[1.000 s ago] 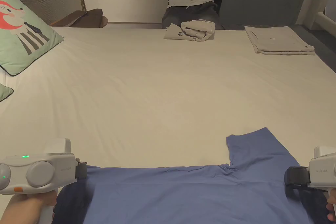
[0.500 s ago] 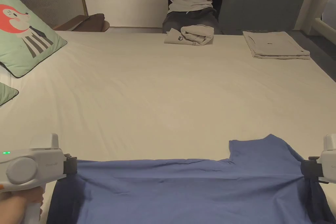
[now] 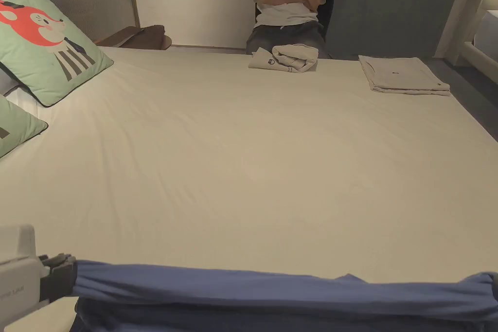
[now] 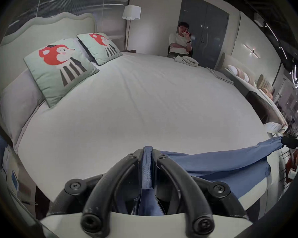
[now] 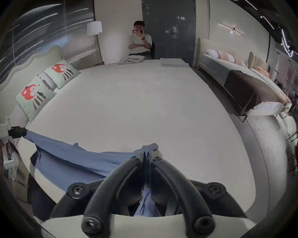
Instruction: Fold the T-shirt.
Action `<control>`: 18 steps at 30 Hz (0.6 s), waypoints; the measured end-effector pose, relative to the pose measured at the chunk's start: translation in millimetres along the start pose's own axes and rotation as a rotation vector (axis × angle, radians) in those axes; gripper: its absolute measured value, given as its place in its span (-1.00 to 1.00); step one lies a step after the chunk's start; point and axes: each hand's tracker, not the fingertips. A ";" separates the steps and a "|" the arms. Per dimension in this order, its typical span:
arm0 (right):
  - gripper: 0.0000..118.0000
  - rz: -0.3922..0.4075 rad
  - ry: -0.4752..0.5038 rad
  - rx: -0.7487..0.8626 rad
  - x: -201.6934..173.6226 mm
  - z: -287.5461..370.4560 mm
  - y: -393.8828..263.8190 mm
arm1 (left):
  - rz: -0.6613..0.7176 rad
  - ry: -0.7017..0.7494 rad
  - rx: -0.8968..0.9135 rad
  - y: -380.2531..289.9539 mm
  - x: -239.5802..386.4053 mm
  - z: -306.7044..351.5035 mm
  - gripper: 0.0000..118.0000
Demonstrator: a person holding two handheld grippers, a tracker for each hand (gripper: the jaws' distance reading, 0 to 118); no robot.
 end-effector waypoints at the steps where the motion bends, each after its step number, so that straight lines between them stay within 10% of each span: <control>1: -0.93 -0.007 0.000 -0.003 0.0 7.9 -11.2 | -0.001 0.003 -0.006 -10.8 -1.7 5.9 -0.91; 18: -0.93 0.013 -0.095 -0.176 -1.0 -15.2 -134.6 | 0.052 0.043 -0.154 -112.1 -25.1 -11.8 -0.91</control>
